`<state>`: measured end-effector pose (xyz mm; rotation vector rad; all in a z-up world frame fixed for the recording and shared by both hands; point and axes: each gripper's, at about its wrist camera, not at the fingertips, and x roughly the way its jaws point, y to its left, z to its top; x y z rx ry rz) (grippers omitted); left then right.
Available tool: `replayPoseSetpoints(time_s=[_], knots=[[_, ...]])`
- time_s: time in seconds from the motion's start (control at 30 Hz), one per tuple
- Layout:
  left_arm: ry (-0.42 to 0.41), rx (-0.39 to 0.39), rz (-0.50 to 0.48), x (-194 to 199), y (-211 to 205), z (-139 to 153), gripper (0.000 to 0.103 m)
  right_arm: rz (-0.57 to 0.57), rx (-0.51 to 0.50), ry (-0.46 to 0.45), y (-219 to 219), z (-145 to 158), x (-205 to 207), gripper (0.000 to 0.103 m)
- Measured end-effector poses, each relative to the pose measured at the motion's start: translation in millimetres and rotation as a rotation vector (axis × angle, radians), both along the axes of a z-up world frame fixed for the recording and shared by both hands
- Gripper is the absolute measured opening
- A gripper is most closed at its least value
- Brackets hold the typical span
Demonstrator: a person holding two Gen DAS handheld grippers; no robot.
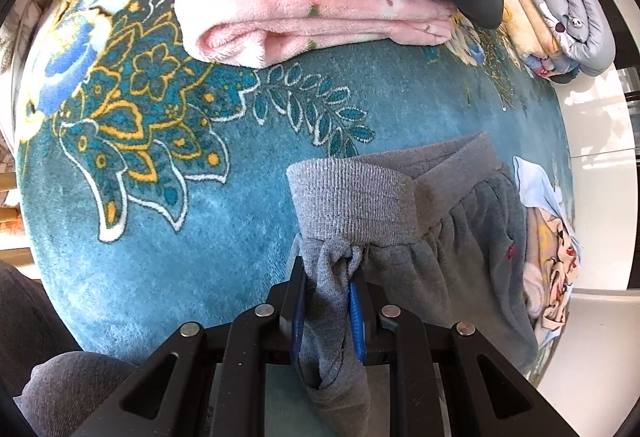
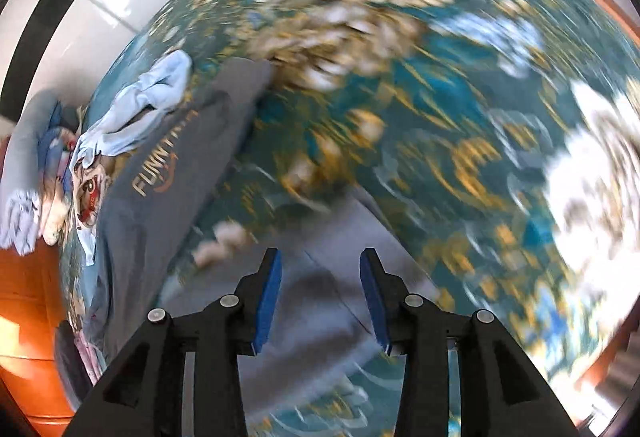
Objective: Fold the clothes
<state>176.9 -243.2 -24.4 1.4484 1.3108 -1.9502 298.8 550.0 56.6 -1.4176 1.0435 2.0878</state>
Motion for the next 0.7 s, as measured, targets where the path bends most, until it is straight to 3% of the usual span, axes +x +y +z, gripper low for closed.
replayPoseSetpoints(time_s=[0.07,0.2,0.4,0.43,0.47,0.57,0.7], knots=[[-0.002,0.014,-0.003,0,0,-1,0.021,-0.026,-0.043,-0.029,-3,-14,19,0.042],[-0.004,0.041,-0.006,0,-2,-4,0.021,-0.099,-0.265,-0.036,-15,-54,34,0.042],[0.002,0.058,-0.011,1,-2,-4,0.022,-0.147,-0.305,0.01,-35,-67,14,0.041],[0.007,0.051,-0.018,1,-2,-2,0.022,-0.149,-0.299,0.007,-39,-67,10,0.034],[0.016,0.047,-0.024,1,-1,0,0.018,-0.151,-0.297,0.004,-41,-66,8,0.003],[0.064,0.026,-0.028,4,-1,10,0.012,-0.151,-0.299,0.031,-43,-55,4,0.004],[0.133,0.037,0.001,19,-3,26,0.011,-0.142,-0.309,0.154,-34,-14,17,0.004]])
